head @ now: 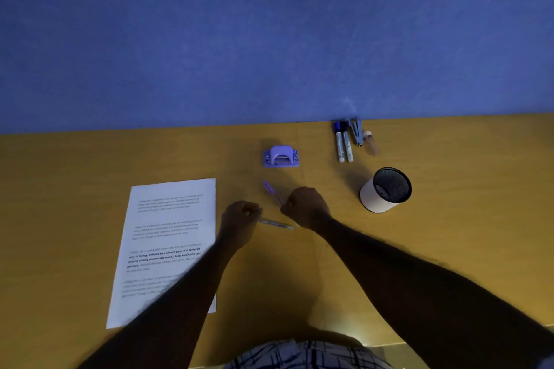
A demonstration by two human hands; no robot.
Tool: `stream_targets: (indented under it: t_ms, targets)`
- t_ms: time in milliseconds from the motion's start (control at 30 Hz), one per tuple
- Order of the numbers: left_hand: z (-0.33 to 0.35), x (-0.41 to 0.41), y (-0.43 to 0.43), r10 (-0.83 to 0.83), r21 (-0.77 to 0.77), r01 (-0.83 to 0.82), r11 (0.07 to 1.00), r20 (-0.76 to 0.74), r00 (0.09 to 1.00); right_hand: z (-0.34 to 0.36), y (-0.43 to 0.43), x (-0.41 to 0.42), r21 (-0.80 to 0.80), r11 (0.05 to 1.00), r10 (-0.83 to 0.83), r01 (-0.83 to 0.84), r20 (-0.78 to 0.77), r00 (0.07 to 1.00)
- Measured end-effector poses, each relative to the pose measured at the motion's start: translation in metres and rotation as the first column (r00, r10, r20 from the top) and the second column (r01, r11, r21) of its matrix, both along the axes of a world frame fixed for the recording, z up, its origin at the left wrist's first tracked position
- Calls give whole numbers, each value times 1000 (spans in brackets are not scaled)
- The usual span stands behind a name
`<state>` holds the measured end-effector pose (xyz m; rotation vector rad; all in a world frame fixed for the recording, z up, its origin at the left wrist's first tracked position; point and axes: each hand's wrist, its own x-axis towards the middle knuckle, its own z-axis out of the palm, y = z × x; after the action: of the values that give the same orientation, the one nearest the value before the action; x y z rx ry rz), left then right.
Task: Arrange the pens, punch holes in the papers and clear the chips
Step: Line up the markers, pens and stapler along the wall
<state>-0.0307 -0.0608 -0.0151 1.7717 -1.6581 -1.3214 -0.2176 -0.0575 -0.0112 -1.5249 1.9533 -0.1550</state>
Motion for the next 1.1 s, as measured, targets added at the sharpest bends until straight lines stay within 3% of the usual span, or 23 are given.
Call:
stream_targets:
  t_ms: [100,200,467,567,633,733,967,1033,1100]
  targets:
    - [8,-7,-6,134,139,-102,985,-240,962,9,-1,5,-66,998,-4,16,177,984]
    - [13,-11,-13,260,274,-167,947,-349,900,14,2,15,-80,997,25,-7,236,971]
    - [11,-1,-19,217,188,-170,967,-265,940,5,8,18,-68,994,105,-90,270,957]
    - [5,11,-24,288,196,-241,950,-265,920,0,14,16,-111,964,247,-240,54,968]
    - [3,20,-27,336,210,-283,936,-283,898,-5,18,17,-79,921,369,-382,-143,918]
    - [-1,29,-31,384,219,-330,918,-286,878,-8,18,23,-12,888,444,-459,-240,864]
    - [-3,24,-34,389,212,-341,916,-263,883,-4,16,9,19,933,358,-360,-170,918]
    - [-2,14,-35,369,200,-324,925,-267,890,-4,17,-1,-19,988,153,-153,-1,988]
    - [-2,0,-37,342,208,-291,934,-278,898,-2,17,-10,-8,995,-92,96,228,969]
